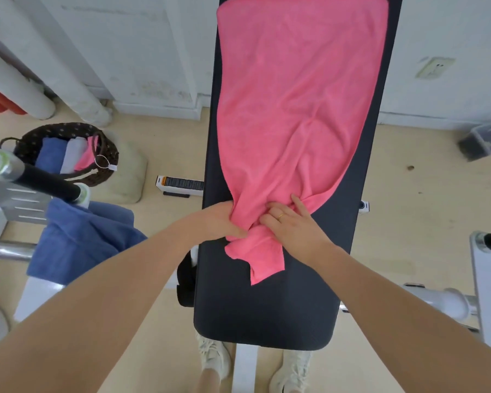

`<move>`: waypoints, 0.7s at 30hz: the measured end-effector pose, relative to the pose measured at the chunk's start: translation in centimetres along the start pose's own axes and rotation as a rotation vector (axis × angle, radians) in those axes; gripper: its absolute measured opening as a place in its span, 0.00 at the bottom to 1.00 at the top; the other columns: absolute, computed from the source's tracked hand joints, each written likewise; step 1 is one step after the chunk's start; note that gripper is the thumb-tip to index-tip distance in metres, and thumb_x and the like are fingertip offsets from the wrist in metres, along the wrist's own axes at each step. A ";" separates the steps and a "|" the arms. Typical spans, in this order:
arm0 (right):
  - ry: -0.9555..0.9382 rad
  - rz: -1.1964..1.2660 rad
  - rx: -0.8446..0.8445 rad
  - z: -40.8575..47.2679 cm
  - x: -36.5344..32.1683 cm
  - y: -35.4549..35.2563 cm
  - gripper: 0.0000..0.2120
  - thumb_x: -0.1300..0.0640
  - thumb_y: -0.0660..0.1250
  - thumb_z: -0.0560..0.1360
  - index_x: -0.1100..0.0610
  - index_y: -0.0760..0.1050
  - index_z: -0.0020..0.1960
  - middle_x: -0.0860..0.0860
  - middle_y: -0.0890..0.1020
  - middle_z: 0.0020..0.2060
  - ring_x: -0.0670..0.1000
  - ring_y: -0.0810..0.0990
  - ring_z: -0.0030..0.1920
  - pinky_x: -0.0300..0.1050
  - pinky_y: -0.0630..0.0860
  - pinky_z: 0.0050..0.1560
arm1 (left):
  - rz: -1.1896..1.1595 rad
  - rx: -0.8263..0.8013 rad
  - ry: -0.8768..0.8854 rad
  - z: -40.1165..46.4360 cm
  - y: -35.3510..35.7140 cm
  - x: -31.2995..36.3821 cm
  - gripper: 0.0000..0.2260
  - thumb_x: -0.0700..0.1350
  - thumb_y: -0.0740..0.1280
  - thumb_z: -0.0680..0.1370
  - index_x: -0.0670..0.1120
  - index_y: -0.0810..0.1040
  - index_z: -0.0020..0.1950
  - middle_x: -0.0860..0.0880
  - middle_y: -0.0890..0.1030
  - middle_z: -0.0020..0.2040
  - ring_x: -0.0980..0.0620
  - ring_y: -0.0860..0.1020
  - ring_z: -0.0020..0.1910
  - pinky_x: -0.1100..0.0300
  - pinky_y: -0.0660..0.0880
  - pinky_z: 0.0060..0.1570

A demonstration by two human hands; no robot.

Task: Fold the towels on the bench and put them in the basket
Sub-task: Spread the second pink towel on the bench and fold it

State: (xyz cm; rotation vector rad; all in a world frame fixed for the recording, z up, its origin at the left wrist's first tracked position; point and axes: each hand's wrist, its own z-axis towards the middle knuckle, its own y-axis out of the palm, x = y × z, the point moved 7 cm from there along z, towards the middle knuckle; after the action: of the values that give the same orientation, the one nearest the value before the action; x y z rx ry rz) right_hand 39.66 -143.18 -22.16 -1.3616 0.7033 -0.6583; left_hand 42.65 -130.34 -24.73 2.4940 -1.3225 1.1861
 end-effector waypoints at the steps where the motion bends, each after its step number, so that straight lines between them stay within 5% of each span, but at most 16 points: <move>1: 0.000 -0.008 -0.038 0.2 0.1 0.1 0.12 0.60 0.74 0.60 0.54 0.80 0.43 0.51 0.83 0.43 0.52 0.82 0.54 0.66 0.72 0.56 | 0.090 -0.001 -0.026 -0.5 -0.2 -0.2 0.16 0.45 0.72 0.72 0.44 0.75 0.57 0.51 0.79 0.47 0.52 0.78 0.48 0.63 0.74 0.45; 3: 0.046 0.003 -0.110 0.6 0.7 0.3 0.12 0.59 0.79 0.56 0.53 0.80 0.37 0.51 0.81 0.40 0.54 0.82 0.51 0.63 0.74 0.55 | 0.007 0.087 -0.069 -1.7 -1.0 -0.4 0.08 0.48 0.70 0.74 0.45 0.80 0.48 0.51 0.81 0.42 0.53 0.78 0.43 0.65 0.72 0.42; 6: 0.099 0.192 -0.132 0.5 1.7 0.3 0.11 0.60 0.78 0.59 0.55 0.76 0.34 0.53 0.77 0.39 0.56 0.77 0.47 0.61 0.76 0.56 | -0.674 0.093 -0.070 -2.8 -0.8 -0.9 0.13 0.47 0.65 0.77 0.42 0.78 0.58 0.46 0.82 0.54 0.51 0.80 0.54 0.58 0.75 0.56; 8: 0.111 0.324 -0.147 0.1 1.9 -0.2 0.07 0.60 0.73 0.64 0.55 0.74 0.36 0.53 0.76 0.42 0.54 0.73 0.50 0.62 0.72 0.59 | -0.889 0.033 -0.044 -3.6 0.0 -1.2 0.10 0.44 0.61 0.79 0.43 0.77 0.58 0.46 0.82 0.54 0.52 0.81 0.51 0.58 0.78 0.53; 11: 0.140 0.334 -0.227 -1.0 2.4 -1.4 0.05 0.63 0.68 0.66 0.57 0.72 0.38 0.52 0.77 0.42 0.56 0.74 0.56 0.60 0.57 0.72 | -0.646 0.060 -0.101 -4.0 1.3 -2.4 0.09 0.41 0.62 0.79 0.42 0.71 0.59 0.45 0.80 0.53 0.49 0.81 0.49 0.58 0.78 0.50; 13: 0.087 0.164 -0.189 -2.1 2.7 -2.7 0.08 0.66 0.67 0.62 0.56 0.71 0.37 0.49 0.75 0.33 0.56 0.77 0.51 0.50 0.49 0.73 | -0.511 0.251 -0.126 -3.6 0.8 -3.4 0.10 0.41 0.61 0.80 0.40 0.69 0.60 0.43 0.78 0.50 0.47 0.79 0.47 0.56 0.78 0.47; 17: -0.077 -0.070 -0.162 -5.3 2.8 -3.0 0.22 0.66 0.69 0.50 0.53 0.75 0.43 0.45 0.76 0.27 0.54 0.79 0.41 0.52 0.59 0.69 | -0.202 0.523 -0.113 -3.2 -0.8 -3.9 0.08 0.42 0.56 0.80 0.40 0.72 0.52 0.42 0.75 0.43 0.49 0.72 0.39 0.59 0.68 0.37; 19: -0.112 -0.110 -0.343 -6.8 2.7 -1.6 0.23 0.64 0.69 0.47 0.48 0.78 0.40 0.43 0.78 0.29 0.52 0.80 0.42 0.52 0.63 0.69 | -0.078 0.493 -0.146 -3.2 -0.6 -4.2 0.08 0.42 0.55 0.81 0.42 0.70 0.44 0.47 0.70 0.37 0.53 0.68 0.34 0.62 0.63 0.33; 21: -0.104 -0.046 -0.645 -8.5 2.3 0.2 0.20 0.64 0.68 0.56 0.48 0.79 0.45 0.45 0.81 0.39 0.53 0.78 0.50 0.51 0.62 0.69 | 0.031 0.455 -0.162 -3.3 -0.1 -4.8 0.11 0.43 0.54 0.81 0.45 0.65 0.38 0.49 0.67 0.35 0.54 0.66 0.32 0.62 0.61 0.31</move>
State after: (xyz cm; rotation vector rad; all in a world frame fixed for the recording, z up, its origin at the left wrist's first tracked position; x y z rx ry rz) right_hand 34.49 -150.29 -23.10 -1.9931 0.8395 -0.4000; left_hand 39.21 -125.73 -25.64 2.9449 -1.2425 1.4601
